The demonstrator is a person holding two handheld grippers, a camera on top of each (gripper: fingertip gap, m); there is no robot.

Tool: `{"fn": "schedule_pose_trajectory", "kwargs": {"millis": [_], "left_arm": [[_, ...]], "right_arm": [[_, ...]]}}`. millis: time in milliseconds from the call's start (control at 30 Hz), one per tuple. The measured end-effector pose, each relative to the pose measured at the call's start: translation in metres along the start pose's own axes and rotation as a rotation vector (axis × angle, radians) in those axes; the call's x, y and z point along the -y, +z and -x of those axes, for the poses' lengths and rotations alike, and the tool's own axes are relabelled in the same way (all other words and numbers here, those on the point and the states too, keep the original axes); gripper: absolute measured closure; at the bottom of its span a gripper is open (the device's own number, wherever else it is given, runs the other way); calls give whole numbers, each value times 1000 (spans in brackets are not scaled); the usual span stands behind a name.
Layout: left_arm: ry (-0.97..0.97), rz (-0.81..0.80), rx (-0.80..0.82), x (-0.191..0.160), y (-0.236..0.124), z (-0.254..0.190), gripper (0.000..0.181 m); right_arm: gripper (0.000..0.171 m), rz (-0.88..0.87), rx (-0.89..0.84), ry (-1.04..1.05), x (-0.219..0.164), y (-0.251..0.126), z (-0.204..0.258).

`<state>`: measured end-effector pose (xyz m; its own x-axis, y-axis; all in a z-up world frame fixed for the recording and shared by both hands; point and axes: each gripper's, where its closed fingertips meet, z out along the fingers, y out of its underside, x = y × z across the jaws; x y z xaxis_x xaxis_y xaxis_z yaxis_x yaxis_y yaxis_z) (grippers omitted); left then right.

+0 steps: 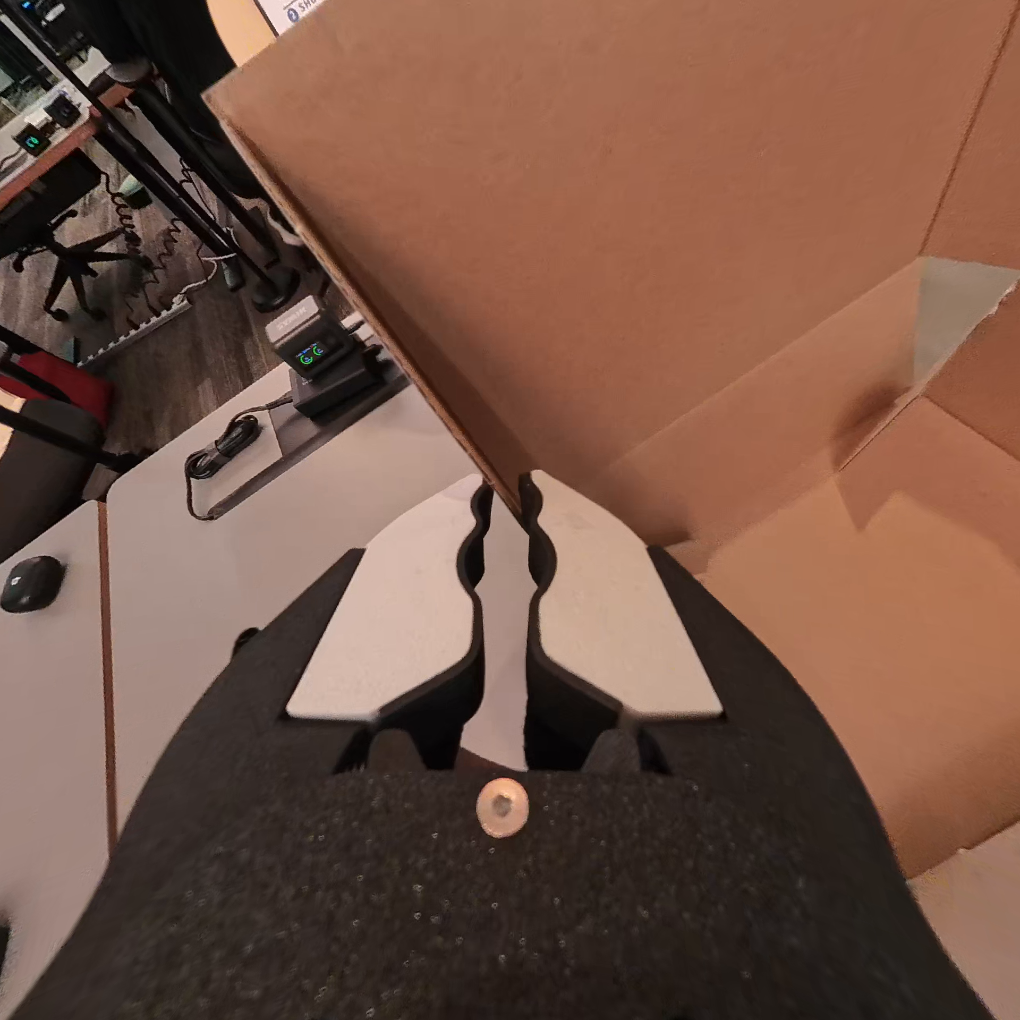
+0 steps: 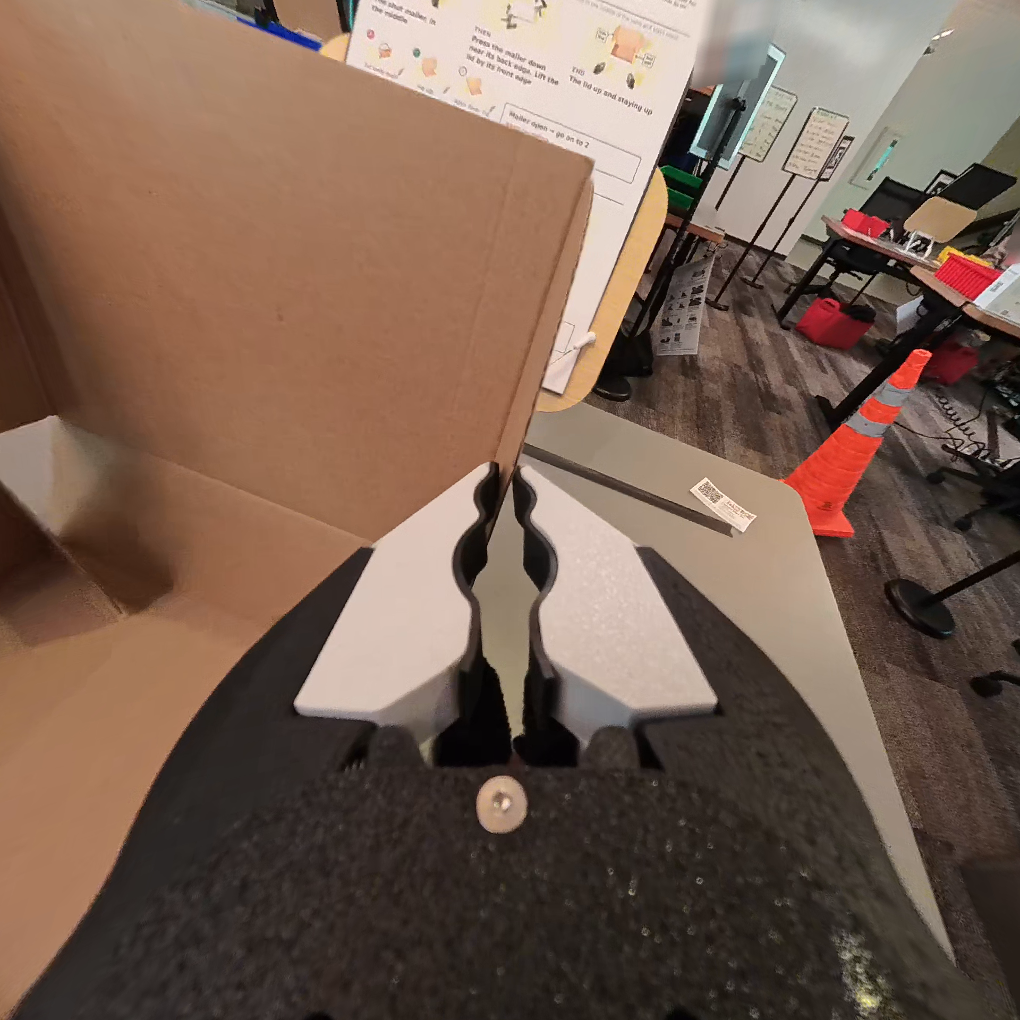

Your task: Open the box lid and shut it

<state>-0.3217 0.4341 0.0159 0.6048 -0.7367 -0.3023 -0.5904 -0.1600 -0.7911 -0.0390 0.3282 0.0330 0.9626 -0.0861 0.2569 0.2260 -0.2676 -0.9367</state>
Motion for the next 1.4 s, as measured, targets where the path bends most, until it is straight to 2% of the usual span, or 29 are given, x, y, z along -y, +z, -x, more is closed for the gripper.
{"fn": "schedule_pose_trajectory", "kwargs": {"millis": [200,500,700,900,1133,1300,1400], "left_arm": [[-11,-22,1,-13,-18,-18,170],[-36,-128,121,-24,-39,-32,170],[6,-100,130,-18,-37,-29,169],[-28,-178,144,-31,-61,-29,159],[-168,-227,54,-57,-99,-32,150],[-248,-180,-142,-101,-119,-69,139],[-275,-173,-231,-131,-133,-92,126]], "right_arm": [[167,-2,-1,-13,-10,-21,21],[167,-86,-106,-52,-23,-43,41],[166,-63,-100,-59,-14,-36,35],[159,-89,-68,-25,-13,-45,28],[155,-109,47,45,-17,-65,38],[153,-116,73,54,-22,-80,36],[147,-150,171,5,-33,-97,53]]}}
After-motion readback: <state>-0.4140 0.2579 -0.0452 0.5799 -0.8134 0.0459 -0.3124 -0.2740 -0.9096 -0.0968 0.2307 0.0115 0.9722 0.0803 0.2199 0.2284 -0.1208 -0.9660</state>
